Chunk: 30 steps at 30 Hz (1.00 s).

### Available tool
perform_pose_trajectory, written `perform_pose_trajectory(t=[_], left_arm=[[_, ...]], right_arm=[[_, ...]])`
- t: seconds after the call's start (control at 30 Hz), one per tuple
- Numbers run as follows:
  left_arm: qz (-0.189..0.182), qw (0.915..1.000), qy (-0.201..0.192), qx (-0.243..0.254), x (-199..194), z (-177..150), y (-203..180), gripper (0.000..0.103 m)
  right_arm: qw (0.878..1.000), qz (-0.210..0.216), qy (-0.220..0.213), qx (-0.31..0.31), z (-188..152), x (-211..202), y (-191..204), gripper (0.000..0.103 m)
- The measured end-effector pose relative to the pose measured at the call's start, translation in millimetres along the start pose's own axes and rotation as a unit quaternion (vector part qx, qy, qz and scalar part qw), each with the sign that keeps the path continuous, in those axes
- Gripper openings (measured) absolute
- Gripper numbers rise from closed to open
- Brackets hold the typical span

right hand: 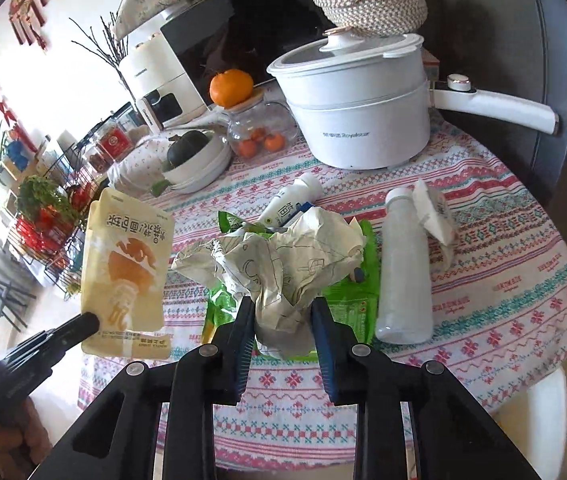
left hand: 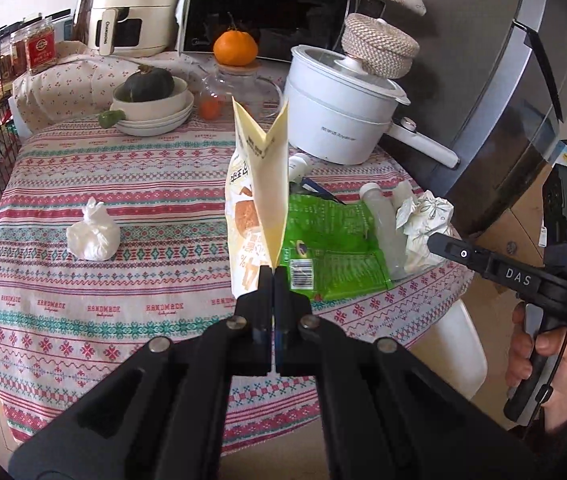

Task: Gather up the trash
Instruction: 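Grasp the beige snack pouch with the left tool while the right tool grasps the tissue, then carry the beige pouch and crumpled tissue over the white bin and release both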

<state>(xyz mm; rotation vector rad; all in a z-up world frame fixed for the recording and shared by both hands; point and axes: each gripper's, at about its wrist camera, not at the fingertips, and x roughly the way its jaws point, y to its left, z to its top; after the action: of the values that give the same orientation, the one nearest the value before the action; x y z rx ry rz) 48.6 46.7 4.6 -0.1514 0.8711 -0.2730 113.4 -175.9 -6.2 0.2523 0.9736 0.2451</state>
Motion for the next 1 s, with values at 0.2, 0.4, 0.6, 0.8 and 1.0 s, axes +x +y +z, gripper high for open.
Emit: perform_pose_trajectory(t=[0.2,0.4,0.6,0.8,1.0], left_arm=[[-0.051,0.9978,0.012,0.041,-4.2,-9.4,-42.2,0.0],[-0.094,0.9903,0.026,0.099,-3.4,-26.0,-98.2,0.0],[-0.128,0.9786,0.054,0.152,5.6,-47.4,-151.9,0.0],[-0.149,0.9667,0.08,0.192,17.4,-68.4,-192.6,0.0],[-0.165,0.9543,0.113,0.222,33.2,-89.5,-223.5,0.0]], right_arm=[[0.998,-0.041,0.021,0.043,-24.2,-44.8,-47.2,0.029],[0.994,-0.062,0.031,0.086,-53.0,-84.6,-98.5,0.029],[0.99,-0.084,0.04,0.102,-81.1,-111.8,-138.8,0.03],[0.986,-0.097,0.062,0.122,-111.2,-127.3,-177.4,0.03],[0.982,-0.111,0.07,0.137,-134.2,-144.2,-208.9,0.03]])
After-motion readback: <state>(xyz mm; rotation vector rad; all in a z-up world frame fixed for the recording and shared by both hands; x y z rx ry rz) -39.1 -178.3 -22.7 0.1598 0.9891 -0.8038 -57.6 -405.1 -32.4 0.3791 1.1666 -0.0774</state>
